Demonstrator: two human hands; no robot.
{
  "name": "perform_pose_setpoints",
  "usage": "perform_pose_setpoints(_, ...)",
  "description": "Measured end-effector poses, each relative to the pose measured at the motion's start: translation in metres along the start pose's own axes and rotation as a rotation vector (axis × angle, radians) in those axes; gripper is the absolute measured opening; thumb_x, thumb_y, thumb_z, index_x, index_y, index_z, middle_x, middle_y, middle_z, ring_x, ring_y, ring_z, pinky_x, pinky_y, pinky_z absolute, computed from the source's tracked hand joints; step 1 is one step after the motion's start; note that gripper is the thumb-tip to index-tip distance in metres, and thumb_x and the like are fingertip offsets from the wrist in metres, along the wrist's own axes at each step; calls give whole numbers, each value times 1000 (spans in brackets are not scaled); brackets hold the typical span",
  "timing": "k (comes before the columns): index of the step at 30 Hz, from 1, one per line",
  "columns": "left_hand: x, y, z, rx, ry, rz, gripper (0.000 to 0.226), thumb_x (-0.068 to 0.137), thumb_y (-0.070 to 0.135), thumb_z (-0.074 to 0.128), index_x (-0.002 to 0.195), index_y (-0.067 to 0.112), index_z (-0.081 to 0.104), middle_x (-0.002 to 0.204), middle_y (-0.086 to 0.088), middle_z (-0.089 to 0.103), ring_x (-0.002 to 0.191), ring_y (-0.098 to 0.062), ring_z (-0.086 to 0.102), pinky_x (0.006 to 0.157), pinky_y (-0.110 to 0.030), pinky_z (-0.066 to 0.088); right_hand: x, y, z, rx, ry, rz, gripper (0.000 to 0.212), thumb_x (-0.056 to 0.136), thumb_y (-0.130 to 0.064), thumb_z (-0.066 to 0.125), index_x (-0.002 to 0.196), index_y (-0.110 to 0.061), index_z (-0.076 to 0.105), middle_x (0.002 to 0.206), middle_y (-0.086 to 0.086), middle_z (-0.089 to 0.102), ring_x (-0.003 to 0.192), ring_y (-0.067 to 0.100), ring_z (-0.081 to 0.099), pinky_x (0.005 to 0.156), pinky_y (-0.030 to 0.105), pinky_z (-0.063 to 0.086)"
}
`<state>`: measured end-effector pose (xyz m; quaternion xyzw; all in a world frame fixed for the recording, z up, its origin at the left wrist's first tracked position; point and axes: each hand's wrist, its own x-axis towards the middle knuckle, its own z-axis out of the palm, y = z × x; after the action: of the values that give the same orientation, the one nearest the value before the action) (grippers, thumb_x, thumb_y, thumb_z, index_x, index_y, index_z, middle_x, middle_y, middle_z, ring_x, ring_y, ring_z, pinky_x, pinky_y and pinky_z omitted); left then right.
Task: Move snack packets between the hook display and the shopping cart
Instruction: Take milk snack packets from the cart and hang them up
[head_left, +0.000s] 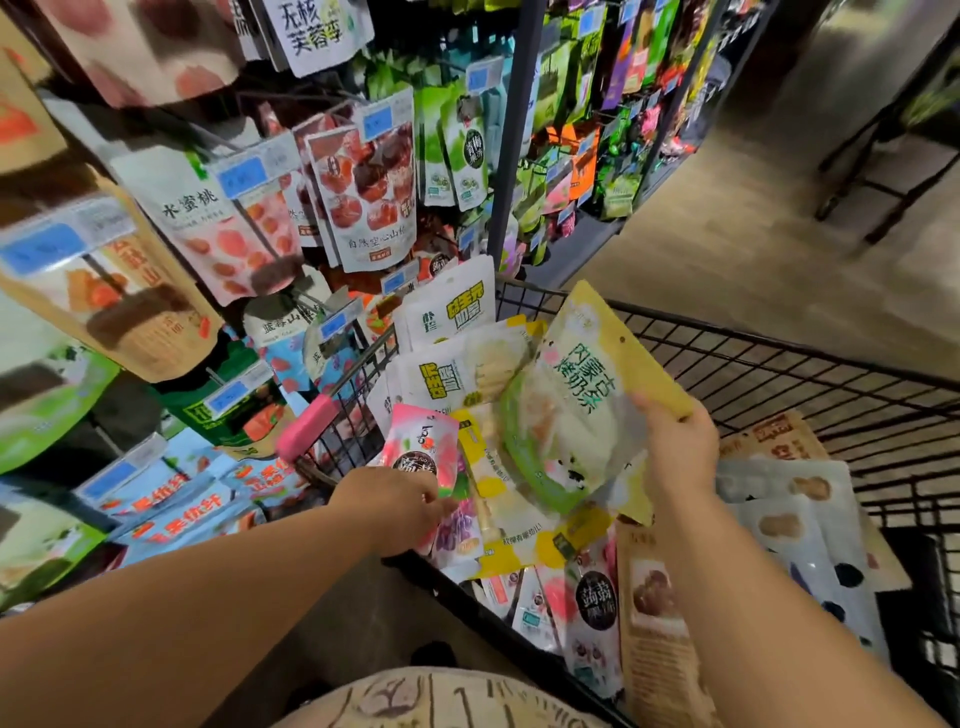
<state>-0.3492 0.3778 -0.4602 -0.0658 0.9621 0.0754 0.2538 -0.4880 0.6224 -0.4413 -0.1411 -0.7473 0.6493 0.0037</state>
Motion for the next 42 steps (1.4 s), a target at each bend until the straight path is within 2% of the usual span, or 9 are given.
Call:
perform_pose_setpoints(5, -7, 4, -4, 108, 54, 48, 31, 100, 48, 31, 115, 33, 53, 109, 7, 62, 106, -18, 58, 85, -30, 45, -12, -36, -8, -158, -238, -151, 13, 93, -26, 64, 102, -16, 62, 90, -4, 67, 79, 10, 61, 69, 26, 46)
perform_pose_setpoints(13, -7, 1, -6, -172, 39, 26, 75, 78, 81, 38, 135, 32, 36, 121, 5, 60, 109, -20, 58, 84, -33, 44, -17, -48, -21, -38, -495, 2, 34, 73, -51, 78, 95, -27, 68, 102, 6, 64, 90, 22, 61, 82, 49, 55)
perform_pose_setpoints(17, -8, -3, -9, -269, 13, 101, 85, 64, 86, 48, 137, 48, 31, 125, 13, 59, 114, -15, 57, 89, -33, 46, -17, -44, -8, 177, -573, 96, 15, 95, -10, 54, 110, -10, 60, 103, 2, 71, 93, 11, 69, 78, 18, 54)
perform_pose_setpoints(28, -4, -22, 6, -15, 86, 275, 137, 39, 88, -36, 127, 33, 53, 107, -7, 64, 100, -21, 60, 81, -30, 49, -26, -31, 40, 323, -386, 177, 12, 100, -6, 49, 98, -13, 58, 91, 1, 69, 84, 17, 66, 79, 34, 54)
perform_pose_setpoints(31, -6, -25, 7, 145, 343, 318, 50, 85, 71, 32, 116, 34, 44, 63, 5, 63, 56, -9, 62, 43, -19, 46, -19, -22, 41, 117, -306, 151, 14, 100, -25, 53, 107, -13, 58, 90, -2, 67, 80, 14, 62, 67, 27, 52)
perform_pose_setpoints(33, 1, -25, 24, 143, 457, 375, 62, 61, 40, 78, 112, 31, 44, 45, 3, 52, 33, -15, 50, 28, -16, 30, -14, -13, 39, 35, -281, 209, 24, 99, -38, 51, 109, -18, 59, 100, 6, 68, 86, 21, 64, 73, 31, 50)
perform_pose_setpoints(36, 8, -23, 29, 52, 498, 303, 82, 28, 34, 96, 105, 25, 70, 42, -5, 48, 29, -21, 46, 30, -17, 25, -12, 6, 33, -4, -266, 316, 20, 100, -43, 47, 93, -27, 56, 98, 1, 66, 93, 19, 63, 81, 34, 46)
perform_pose_setpoints(38, 2, -17, 16, 111, 428, 298, 56, 59, 59, 76, 103, 24, 73, 58, -7, 55, 47, -25, 57, 38, -27, 36, -14, 20, 29, -40, -260, 395, 24, 98, -47, 48, 92, -25, 56, 95, -1, 63, 93, 19, 59, 81, 36, 45)
perform_pose_setpoints(42, 2, -8, 13, -115, 274, -101, 71, 93, 65, 14, 82, 11, 59, 72, -3, 47, 80, -24, 57, 67, -32, 41, -12, 49, 24, -43, -205, 641, 36, 99, -42, 51, 94, -7, 56, 78, 3, 56, 69, 18, 52, 65, 33, 40)
